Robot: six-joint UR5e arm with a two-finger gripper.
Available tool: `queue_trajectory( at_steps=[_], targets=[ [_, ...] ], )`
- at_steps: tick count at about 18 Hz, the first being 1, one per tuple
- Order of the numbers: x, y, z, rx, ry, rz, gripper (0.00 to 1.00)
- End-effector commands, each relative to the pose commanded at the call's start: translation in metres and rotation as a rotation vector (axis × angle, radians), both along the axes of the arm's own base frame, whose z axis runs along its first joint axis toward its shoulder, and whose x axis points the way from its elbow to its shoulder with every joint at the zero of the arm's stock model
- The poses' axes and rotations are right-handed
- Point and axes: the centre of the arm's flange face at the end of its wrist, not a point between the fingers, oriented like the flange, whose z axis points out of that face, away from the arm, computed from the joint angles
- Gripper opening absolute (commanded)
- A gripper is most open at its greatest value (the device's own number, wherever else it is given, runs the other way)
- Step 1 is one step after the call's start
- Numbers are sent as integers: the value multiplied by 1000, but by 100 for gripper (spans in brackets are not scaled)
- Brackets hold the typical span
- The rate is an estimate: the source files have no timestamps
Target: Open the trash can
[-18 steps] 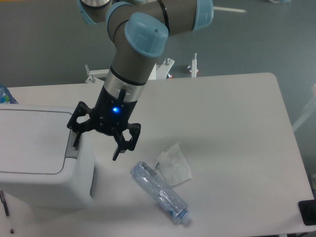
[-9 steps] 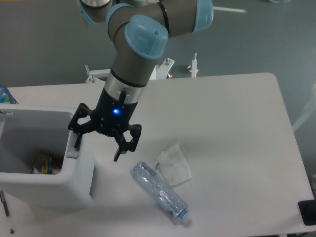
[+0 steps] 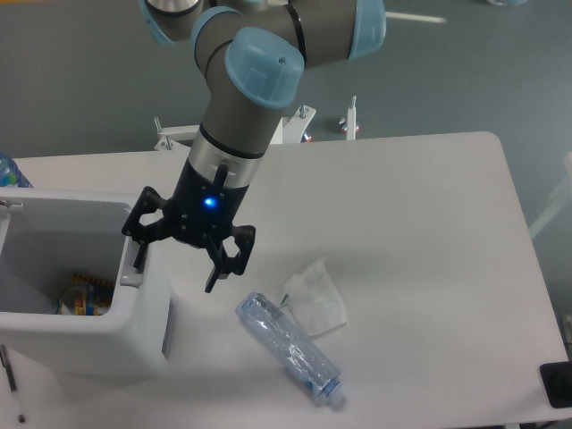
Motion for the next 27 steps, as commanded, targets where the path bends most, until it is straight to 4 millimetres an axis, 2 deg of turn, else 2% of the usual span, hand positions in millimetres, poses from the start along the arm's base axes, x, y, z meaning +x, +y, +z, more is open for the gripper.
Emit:
queue_trajectory(
  at_steps=[4,9,10,12,14,15,18,24,27],
  targets=[
    [-10,-3,11,21,27,5,100],
    [-42,-15,18,53,65,50,100],
    [-51,-14,11,50,80,47,100],
    [-83,-16,-18,4,155,26,100],
    [-115,-34,-34,-66,227,38,100],
    [-124,-33,-41,-77,235,31,100],
    [-146,-36,-51,-100,255,33,100],
    [-197,-68,-64,-270,424,-96,100],
    [-217,-69,-65,-355,444,-106,100]
  ],
)
